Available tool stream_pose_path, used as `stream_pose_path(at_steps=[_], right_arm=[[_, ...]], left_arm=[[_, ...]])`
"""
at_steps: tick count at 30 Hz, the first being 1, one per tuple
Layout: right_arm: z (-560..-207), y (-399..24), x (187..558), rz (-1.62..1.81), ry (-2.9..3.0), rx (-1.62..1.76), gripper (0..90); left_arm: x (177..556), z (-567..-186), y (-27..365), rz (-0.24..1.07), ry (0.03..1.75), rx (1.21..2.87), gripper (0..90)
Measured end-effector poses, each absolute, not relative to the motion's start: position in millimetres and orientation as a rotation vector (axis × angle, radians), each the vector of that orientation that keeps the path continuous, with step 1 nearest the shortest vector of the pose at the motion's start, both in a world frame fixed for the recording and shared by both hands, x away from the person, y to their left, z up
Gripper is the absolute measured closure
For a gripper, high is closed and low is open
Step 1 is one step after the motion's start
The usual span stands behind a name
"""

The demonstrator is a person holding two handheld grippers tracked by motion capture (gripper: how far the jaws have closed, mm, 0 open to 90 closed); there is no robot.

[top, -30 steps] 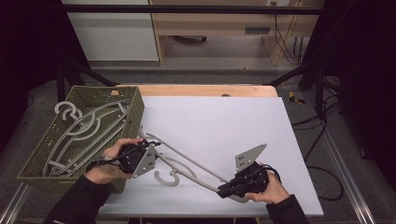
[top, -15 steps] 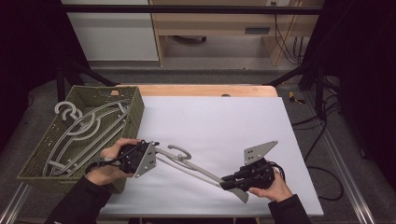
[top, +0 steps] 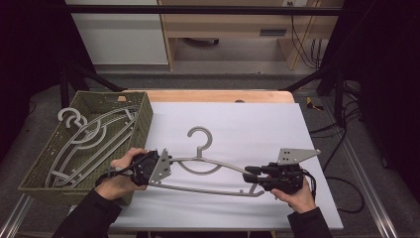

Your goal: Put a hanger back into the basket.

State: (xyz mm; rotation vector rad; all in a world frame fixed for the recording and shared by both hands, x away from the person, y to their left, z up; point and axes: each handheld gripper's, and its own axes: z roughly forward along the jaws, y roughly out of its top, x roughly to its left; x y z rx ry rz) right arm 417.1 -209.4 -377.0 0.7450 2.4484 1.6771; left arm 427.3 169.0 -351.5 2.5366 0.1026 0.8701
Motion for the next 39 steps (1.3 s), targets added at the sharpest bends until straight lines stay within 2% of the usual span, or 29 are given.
stream_pose_path(at_steps=[6,11,19,28,39], right_arm=[[-376.1,-217.2,416.2,1.624,2.242,0.808,54.6],[-375.9,-226.8,416.0,1.625,2.094,0.862,37.5],[-384.7,-237.9,417.0,1.535,1.985,0.994,20.3],[-395.6,-242.5,415.5,1.461,1.978,1.101,11.4],[-404.2,-251.6,412.8,1.42,1.964,1.173,8.3]], left_arm=[[430.5,-354.1,163.3,0.82,0.279,2.534,81.8],[436.6,-358.8,162.0,0.783,0.472,2.494,81.8],[447.1,-356.0,169.0,0.735,0.712,2.394,81.8],[444.1,-320.2,180.7,0.762,0.812,2.283,81.8],[438.1,-270.5,212.0,0.838,0.849,2.193,81.8]])
